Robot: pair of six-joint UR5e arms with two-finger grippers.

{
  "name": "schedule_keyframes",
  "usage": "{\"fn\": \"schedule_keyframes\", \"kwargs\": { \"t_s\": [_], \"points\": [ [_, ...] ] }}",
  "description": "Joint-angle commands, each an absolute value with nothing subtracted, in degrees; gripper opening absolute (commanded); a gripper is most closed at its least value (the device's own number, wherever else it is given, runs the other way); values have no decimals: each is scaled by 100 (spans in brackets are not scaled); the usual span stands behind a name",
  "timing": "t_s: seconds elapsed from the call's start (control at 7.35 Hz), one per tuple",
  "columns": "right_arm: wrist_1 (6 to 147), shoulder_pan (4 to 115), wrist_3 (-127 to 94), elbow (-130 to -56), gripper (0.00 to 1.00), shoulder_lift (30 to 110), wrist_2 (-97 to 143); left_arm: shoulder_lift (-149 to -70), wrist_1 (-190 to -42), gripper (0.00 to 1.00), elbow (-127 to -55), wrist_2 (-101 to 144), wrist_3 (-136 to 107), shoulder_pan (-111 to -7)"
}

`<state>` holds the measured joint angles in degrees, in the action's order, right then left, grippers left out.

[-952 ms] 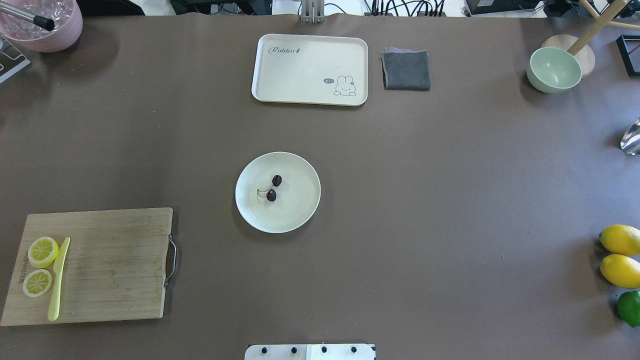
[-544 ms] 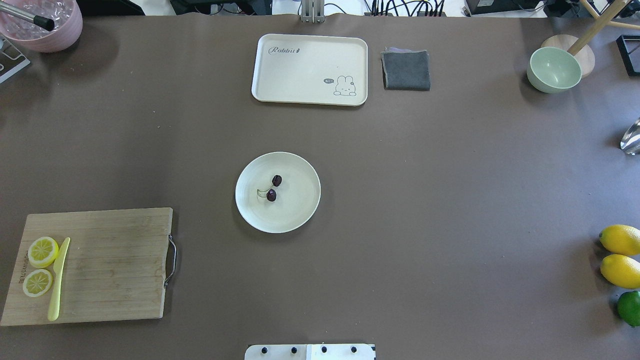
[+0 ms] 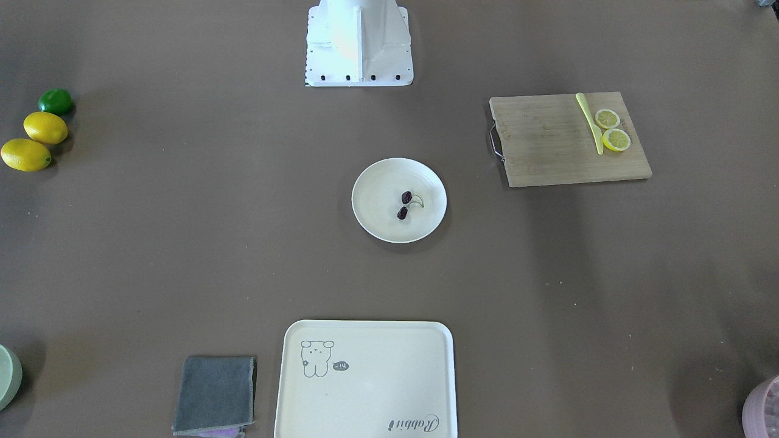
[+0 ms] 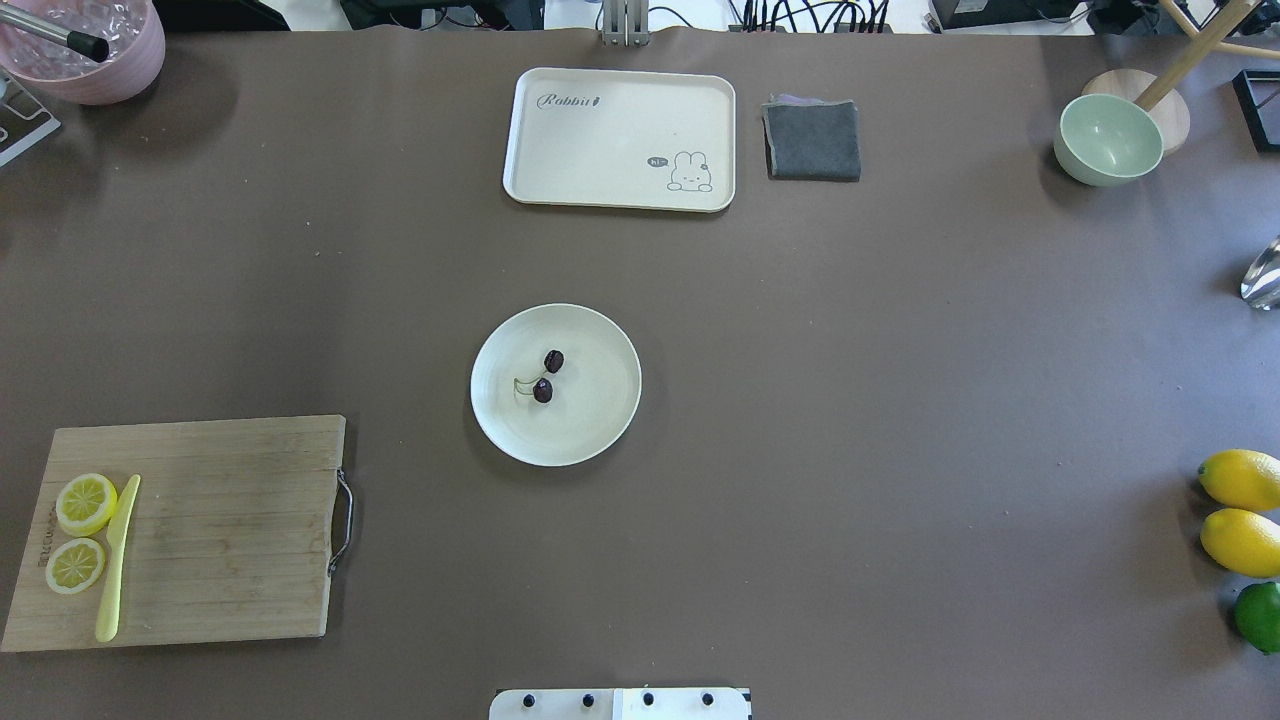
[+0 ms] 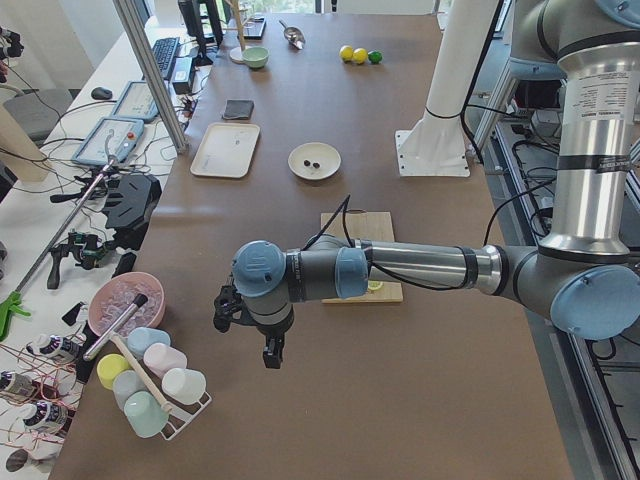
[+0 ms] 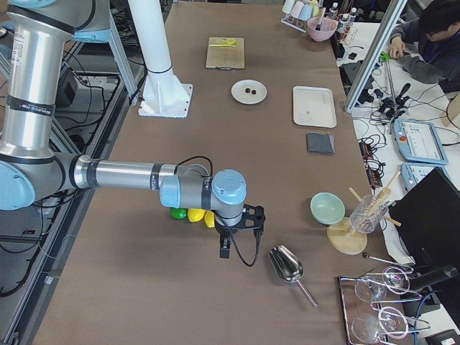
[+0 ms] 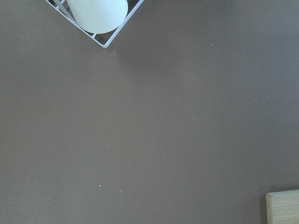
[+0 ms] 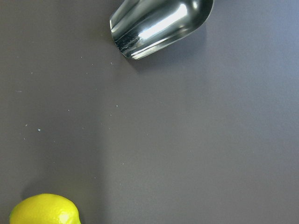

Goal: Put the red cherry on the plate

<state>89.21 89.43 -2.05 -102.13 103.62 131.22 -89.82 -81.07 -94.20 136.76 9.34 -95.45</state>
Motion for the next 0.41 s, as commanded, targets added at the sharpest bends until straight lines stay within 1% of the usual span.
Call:
{"fn": "schedule_keyframes", "kwargs": {
  "t_s": [0.0, 0.27],
  "points": [
    [8921, 8947, -202, -10213, 100, 10362, 13122, -8982, -8095, 98, -9422, 13676, 940, -9545],
    [8921, 8947, -202, -10213, 100, 10362, 13122, -8982, -8086, 98, -9448, 13693, 932, -9545]
  ]
}}
